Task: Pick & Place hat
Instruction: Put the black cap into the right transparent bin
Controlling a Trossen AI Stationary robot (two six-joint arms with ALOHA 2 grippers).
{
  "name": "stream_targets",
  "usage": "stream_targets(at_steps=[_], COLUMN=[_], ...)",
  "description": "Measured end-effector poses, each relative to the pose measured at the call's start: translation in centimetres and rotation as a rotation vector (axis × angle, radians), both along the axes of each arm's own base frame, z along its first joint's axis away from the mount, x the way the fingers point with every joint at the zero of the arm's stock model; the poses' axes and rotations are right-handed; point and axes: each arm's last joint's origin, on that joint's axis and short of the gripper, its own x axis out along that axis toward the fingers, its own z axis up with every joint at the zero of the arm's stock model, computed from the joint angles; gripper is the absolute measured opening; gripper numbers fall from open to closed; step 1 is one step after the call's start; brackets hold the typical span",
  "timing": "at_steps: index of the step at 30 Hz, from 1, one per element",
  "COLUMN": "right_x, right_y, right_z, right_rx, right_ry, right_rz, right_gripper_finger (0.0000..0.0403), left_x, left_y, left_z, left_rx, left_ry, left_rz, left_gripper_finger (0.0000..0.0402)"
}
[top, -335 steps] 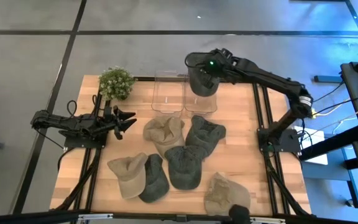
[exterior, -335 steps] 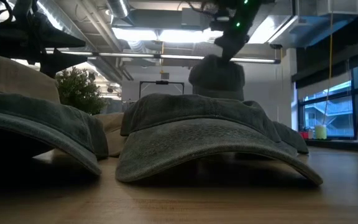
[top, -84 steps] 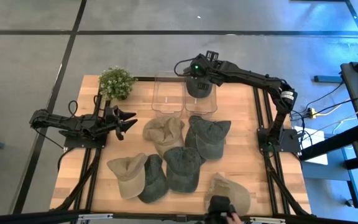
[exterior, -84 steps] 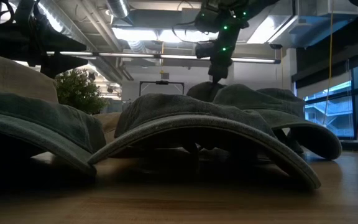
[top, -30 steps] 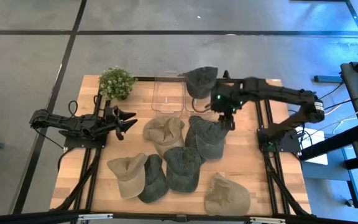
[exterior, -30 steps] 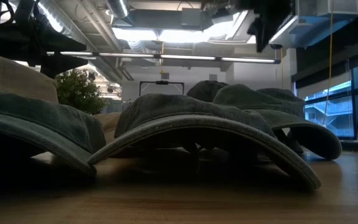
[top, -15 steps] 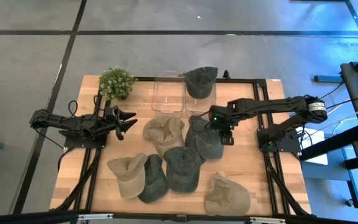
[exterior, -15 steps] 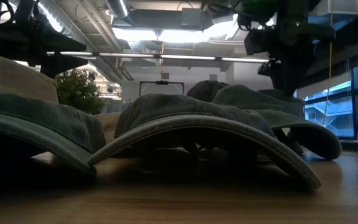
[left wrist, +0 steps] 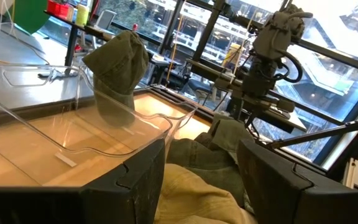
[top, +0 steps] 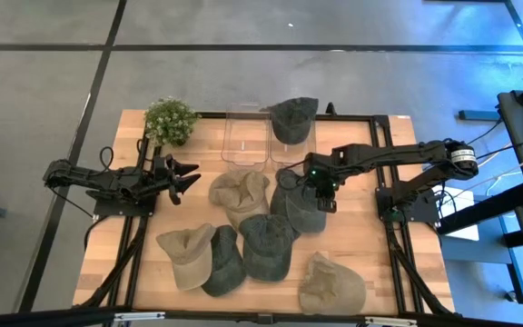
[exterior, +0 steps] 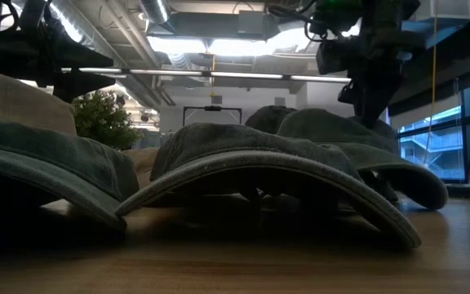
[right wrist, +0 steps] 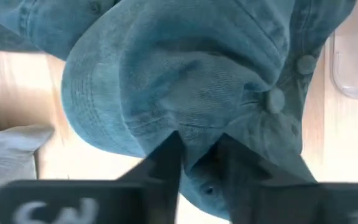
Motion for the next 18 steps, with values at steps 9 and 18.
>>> stream_targets(at_steps=[9,18], right_x=[-0.3,-1.1], right_y=[0.0,-0.1], right_z=[0.1,7.1], right_rx=[0.008,-0.068], right_ry=[0.027,-0.058], right_rz=[-0.015,-0.037], right_gripper_finger=[0.0016,0.0009], left_x=[0.0,0.0], left_y=[0.0,0.0], left_z=[0.0,0.0], left_rx=[0.0,-0.001], left_ry=[0.0,0.0], left_rz=[0.002,0.002], left_gripper_finger=[0.0196,0.0196])
